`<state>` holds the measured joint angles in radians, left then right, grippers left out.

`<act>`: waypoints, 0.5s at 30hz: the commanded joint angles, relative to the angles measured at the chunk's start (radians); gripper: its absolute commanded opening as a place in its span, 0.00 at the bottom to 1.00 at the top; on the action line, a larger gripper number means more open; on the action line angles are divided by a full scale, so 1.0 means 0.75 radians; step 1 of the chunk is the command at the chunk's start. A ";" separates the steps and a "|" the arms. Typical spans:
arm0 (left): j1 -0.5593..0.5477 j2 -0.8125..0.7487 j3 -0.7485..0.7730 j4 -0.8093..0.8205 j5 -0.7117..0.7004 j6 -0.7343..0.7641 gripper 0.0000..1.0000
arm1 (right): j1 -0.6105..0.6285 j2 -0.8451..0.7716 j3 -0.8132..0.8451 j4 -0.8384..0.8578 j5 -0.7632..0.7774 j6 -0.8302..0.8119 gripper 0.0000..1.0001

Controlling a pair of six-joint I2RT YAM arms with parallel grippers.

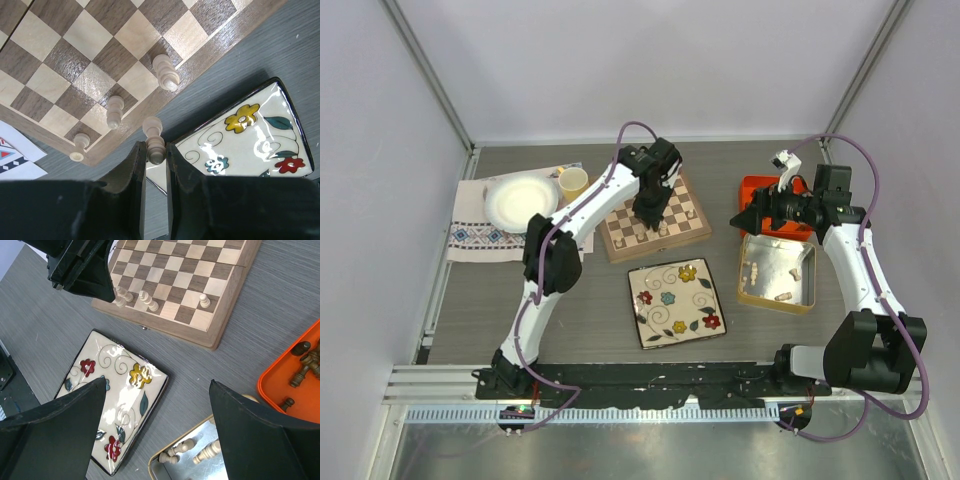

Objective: Set up the chess pieces on the board

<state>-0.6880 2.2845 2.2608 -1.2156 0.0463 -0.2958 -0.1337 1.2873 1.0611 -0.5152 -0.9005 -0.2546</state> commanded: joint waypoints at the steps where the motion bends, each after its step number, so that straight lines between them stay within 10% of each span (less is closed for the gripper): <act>1: -0.005 0.008 0.037 0.044 -0.031 0.028 0.01 | -0.002 -0.023 0.003 0.051 -0.029 0.012 0.89; 15: -0.003 0.055 0.017 0.107 -0.052 0.034 0.03 | -0.002 -0.013 0.001 0.051 -0.022 0.008 0.89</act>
<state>-0.6880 2.3291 2.2604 -1.1755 0.0196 -0.2806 -0.1337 1.2873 1.0599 -0.5152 -0.9031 -0.2546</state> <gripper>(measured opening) 0.207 0.893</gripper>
